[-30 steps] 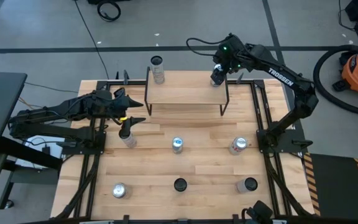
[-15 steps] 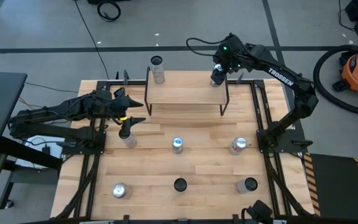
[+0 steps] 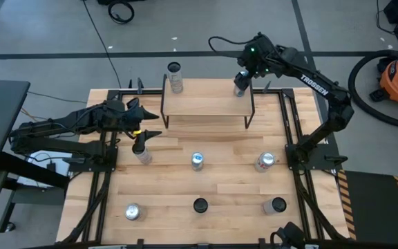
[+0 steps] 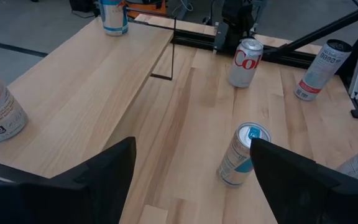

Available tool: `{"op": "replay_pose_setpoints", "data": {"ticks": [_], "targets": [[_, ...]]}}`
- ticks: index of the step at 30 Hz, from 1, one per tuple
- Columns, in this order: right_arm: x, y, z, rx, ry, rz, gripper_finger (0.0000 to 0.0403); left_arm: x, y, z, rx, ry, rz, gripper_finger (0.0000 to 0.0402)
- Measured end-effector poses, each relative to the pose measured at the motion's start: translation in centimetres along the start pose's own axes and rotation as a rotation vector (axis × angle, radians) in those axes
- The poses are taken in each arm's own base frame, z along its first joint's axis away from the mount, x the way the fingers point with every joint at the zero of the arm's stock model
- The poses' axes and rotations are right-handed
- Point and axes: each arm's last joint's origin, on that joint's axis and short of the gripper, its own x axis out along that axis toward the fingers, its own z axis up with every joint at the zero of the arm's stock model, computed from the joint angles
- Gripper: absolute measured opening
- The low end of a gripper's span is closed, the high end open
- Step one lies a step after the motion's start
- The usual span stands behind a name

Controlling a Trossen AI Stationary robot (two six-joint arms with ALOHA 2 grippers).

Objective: Place canned beverage on shelf
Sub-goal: Put the top red soda can on the shelf

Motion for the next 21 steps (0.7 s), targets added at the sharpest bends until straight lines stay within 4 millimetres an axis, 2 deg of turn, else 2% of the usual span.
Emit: {"op": "replay_pose_setpoints", "data": {"ticks": [10,17,21], "targets": [[-2.6,-0.2,1.1,-0.004,-0.054,0.004,0.0350,0.0,0.0,0.0,0.000,0.000,0.000,0.0318],[-3.0,0.2,0.9,0.014,-0.026,-0.055,0.0364,0.0,0.0,0.0,-0.019,0.000,0.000,0.0318],[-3.2,0.2,0.8,0.011,-0.018,-0.028,0.0364,0.0,0.0,0.0,-0.020,-0.001,0.000,0.0318]]}}
